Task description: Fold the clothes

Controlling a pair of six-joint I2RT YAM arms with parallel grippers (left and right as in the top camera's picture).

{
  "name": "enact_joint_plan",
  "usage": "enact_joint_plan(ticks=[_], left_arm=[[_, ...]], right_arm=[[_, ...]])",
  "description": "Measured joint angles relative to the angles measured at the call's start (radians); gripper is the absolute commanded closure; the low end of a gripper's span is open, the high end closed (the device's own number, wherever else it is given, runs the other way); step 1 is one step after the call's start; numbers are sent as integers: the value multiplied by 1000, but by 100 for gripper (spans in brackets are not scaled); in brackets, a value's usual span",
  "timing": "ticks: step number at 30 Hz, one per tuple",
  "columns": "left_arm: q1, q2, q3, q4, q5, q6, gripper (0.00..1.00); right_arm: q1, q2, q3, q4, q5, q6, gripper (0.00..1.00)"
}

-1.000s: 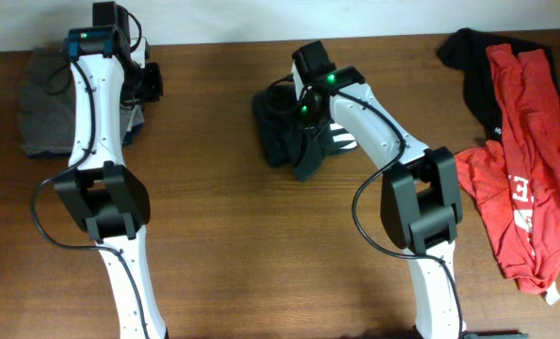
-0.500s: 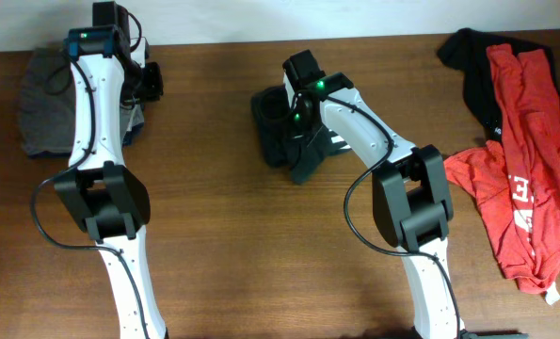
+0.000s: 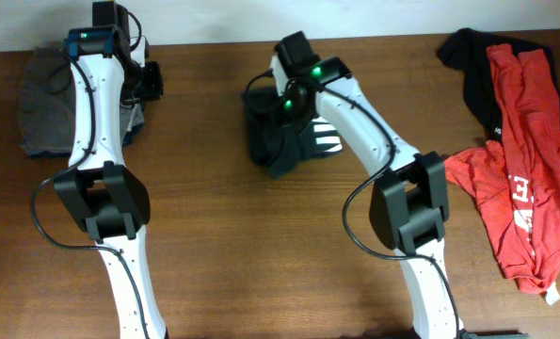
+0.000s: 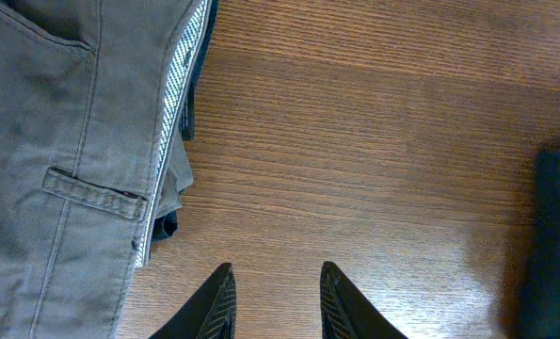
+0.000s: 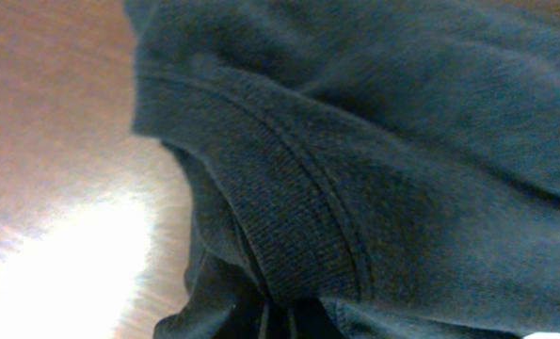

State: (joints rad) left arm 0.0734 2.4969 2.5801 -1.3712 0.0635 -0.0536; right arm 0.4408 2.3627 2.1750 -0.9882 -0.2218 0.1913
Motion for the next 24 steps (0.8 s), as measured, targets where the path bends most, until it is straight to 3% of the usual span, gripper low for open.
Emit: enact_joint_plan(ticks=[1,4,9,17,21,24], left_arm=[[0,0,0,0,0,0,70],[0,0,0,0,0,0,70],[0,0,0,0,0,0,70],[0,0,0,-1,18,0,70],[-4,0,-18,0,91,1,70],[-15,0,-64,5,158,17,64]], right_arm=[[13,0,0,1,-1,0,84],[50,0,0,27,-8,-3,52],[109,0,0,53,-21,-1,45],[93,0,0,0,-130,-87,44],[16,-8,0,-27,-127,-81,33],[-68,-33,0,-42,-117,-61,26]])
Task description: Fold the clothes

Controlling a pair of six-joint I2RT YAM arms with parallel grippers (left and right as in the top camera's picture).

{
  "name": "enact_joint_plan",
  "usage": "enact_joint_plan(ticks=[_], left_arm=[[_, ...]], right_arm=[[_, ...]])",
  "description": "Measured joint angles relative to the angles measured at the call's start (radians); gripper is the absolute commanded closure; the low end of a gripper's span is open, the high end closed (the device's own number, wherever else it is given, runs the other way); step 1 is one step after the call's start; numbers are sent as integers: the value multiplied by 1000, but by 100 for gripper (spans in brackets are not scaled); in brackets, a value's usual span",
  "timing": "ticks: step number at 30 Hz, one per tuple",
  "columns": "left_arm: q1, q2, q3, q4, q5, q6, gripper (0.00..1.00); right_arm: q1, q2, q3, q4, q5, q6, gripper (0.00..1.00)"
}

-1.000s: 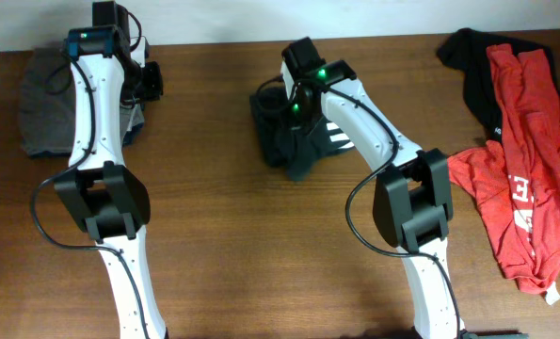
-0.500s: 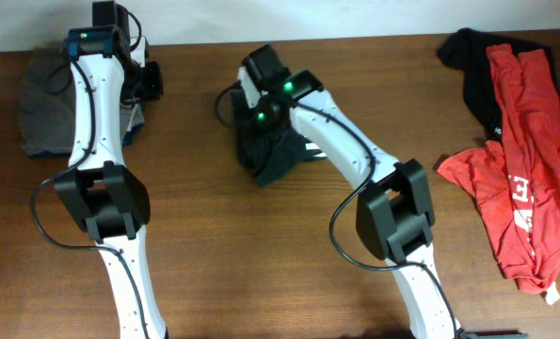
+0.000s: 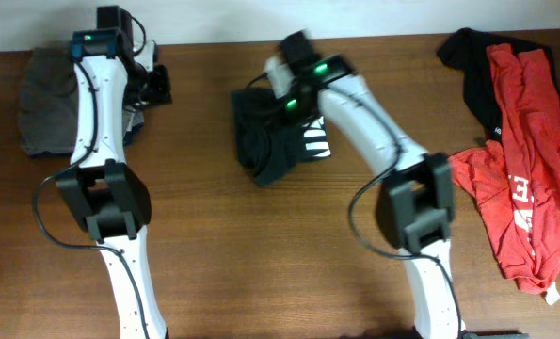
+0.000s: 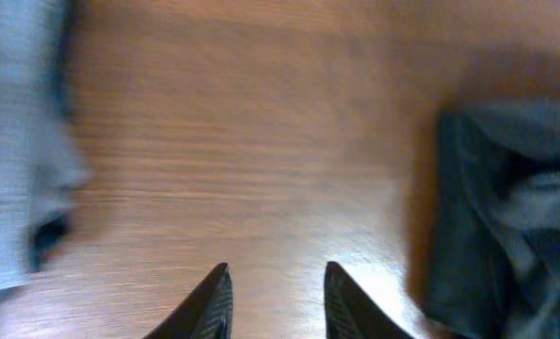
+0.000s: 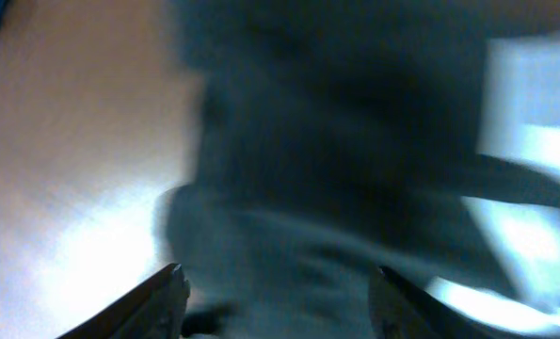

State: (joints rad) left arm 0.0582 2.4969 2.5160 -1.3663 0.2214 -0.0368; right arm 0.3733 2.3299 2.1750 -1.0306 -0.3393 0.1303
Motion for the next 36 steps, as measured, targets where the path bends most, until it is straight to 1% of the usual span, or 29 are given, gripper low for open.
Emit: enact_joint_plan(ticks=[2,4,7,9,11,17,20,23,26,28,31,32,36], left_arm=[[-19,0,-45,8,36,20,59],[-45,0,-93,28,69,40,52],[-89,0,-172,93,144,70,43],[-119,0,-230,156,222,92,37],[-138,0,-269,201,284,101,30],[-153,0,-308,362,484,63,23],[-149,0,-308,403,562,42,20],[-150,0,-308,405,603,33,16],[-157,0,-309,406,618,32,15],[-165,0,-311,401,601,32,14],[-182,0,-321,371,526,32,14],[-190,0,-327,347,477,32,14],[-199,0,-328,292,392,46,14]], right_arm=[[-85,-35,0,-14,5,14,23],[-166,-73,3,-30,9,24,23],[-276,-113,15,-76,9,31,21],[-328,-124,19,-107,9,32,21],[-355,-124,20,-127,9,32,21],[-376,-124,19,-152,9,35,20],[-376,-124,19,-151,8,35,20],[-376,-124,19,-152,8,35,20],[-376,-124,19,-152,8,35,19],[-376,-124,19,-152,8,35,19],[-376,-124,19,-155,8,35,19],[-376,-124,19,-161,8,35,18],[-376,-124,19,-167,8,35,18]])
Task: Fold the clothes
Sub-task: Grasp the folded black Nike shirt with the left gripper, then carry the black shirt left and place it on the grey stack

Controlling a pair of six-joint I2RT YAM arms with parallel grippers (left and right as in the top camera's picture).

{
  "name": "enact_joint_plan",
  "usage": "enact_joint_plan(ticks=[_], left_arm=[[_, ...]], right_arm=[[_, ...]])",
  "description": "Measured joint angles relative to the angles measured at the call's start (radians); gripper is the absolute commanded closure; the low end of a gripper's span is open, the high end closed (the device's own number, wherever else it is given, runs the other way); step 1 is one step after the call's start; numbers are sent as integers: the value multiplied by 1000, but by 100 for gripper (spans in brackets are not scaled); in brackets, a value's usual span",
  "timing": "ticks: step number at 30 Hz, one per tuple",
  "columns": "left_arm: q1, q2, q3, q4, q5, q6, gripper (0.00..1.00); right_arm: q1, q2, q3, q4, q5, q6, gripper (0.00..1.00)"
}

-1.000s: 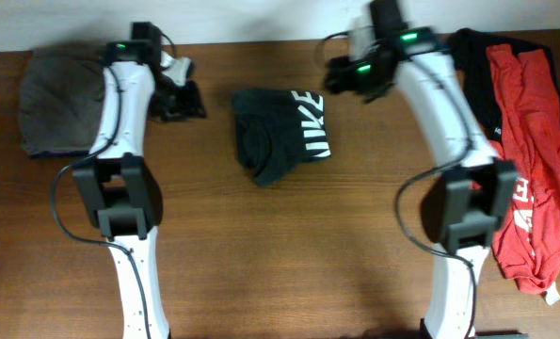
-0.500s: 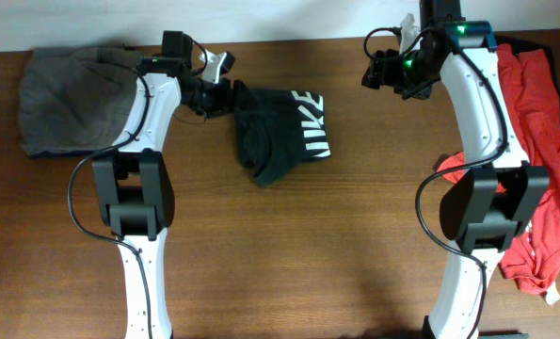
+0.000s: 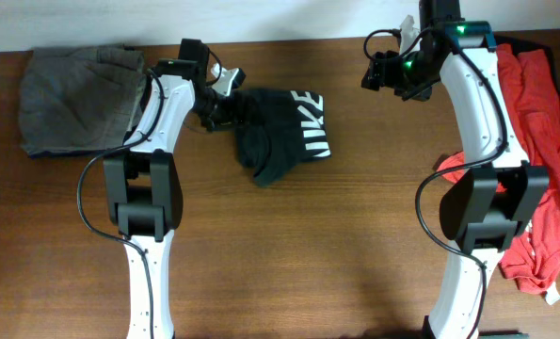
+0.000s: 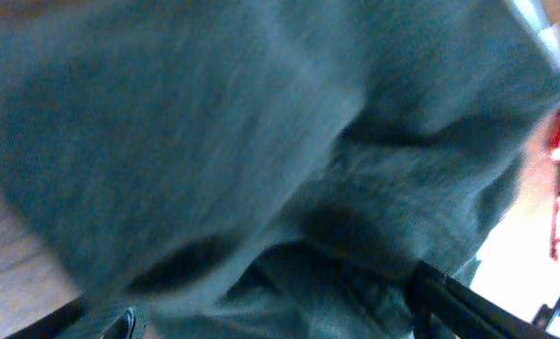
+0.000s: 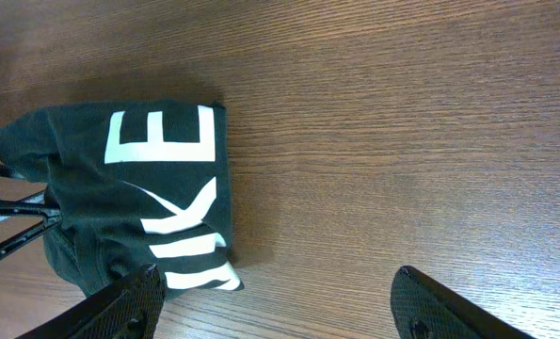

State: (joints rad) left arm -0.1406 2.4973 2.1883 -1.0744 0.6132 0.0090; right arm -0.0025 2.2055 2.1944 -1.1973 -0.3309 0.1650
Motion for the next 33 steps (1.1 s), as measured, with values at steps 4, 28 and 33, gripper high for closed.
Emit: enact_joint_plan(ticks=[4,28,33], left_arm=[[0,0,-2,-33,-35,23,13],[-78,-17,-112,195,-142,18,99],[-78,-17,-115,224,-140,-6,100]], right_arm=[[0,0,0,0,0,1,18],[0,0,0,-3,16,-3,16],[0,0,0,-5,18,-12,16]])
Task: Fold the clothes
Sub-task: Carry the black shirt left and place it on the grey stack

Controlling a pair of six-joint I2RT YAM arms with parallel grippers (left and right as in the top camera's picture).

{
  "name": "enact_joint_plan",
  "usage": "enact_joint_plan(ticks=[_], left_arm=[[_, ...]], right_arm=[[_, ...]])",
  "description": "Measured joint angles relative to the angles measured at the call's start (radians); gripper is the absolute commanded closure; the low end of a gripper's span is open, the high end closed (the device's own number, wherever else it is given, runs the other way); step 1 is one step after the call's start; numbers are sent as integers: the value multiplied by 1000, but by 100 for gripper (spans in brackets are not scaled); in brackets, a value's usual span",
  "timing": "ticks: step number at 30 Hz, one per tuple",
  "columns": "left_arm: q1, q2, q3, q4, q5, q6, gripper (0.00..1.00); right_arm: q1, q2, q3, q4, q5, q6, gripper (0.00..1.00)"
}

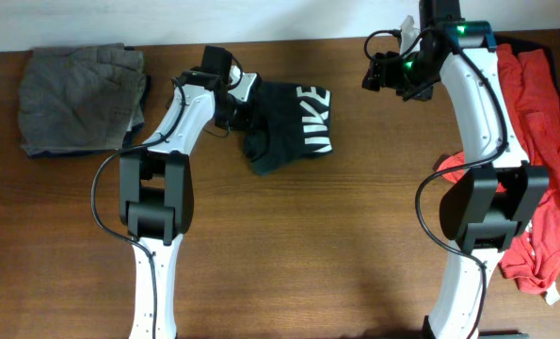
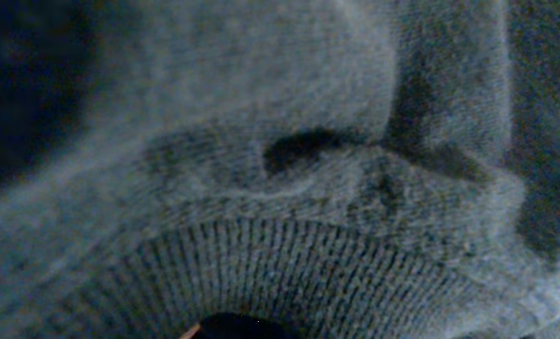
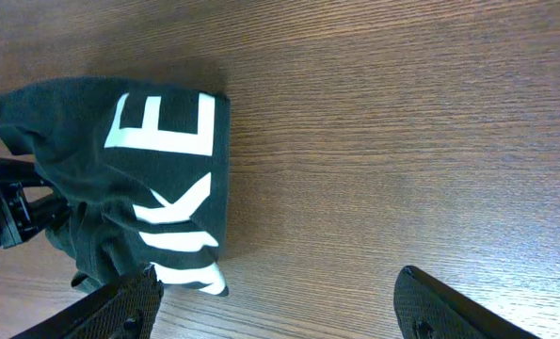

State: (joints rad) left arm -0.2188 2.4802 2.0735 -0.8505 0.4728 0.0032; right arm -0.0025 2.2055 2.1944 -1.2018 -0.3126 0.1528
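A black garment with white NIKE letters (image 1: 294, 122) lies bunched at the back middle of the table (image 1: 289, 245). In the right wrist view the black garment (image 3: 138, 160) sits at the left. My left gripper (image 1: 234, 105) is pushed into the garment's left edge. Dark knit and a ribbed hem (image 2: 289, 273) fill the left wrist view and hide the fingers. My right gripper (image 3: 278, 273) hangs open and empty above bare wood, to the right of the garment; overhead it shows as the right gripper (image 1: 390, 75).
Folded grey trousers (image 1: 77, 99) lie at the back left corner. A heap of red shirts (image 1: 529, 160) and a black one (image 1: 472, 66) covers the right edge. The right arm's base stands at the front right.
My left gripper was wide open around the garment's left edge; now it is buried in the fabric. The garment has shifted slightly right. The right arm has not moved.
First my right gripper was shut on the black garment mid-table, with the left gripper by the grey trousers. Then the right gripper was open and the garment lay further left. Later the right arm hung at the back right while the left reached the garment.
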Motion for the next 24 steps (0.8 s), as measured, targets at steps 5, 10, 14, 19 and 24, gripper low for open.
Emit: enact_joint_plan(ticks=[5,10,14,19,24], left_arm=[[19,13,42,-27,64,-5,100],[76,17,160,-123,132,-8,100],[130,17,273,-218,150,-8,99],[201,17,392,-310,152,-8,99],[258,17,508,-351,152,-8,100]], right_arm=[[0,0,0,-18,14,-4,16],[0,0,0,-26,28,-6,16],[0,0,0,-29,39,-7,16],[0,0,0,-29,43,-7,16],[0,0,0,-29,43,-7,16]])
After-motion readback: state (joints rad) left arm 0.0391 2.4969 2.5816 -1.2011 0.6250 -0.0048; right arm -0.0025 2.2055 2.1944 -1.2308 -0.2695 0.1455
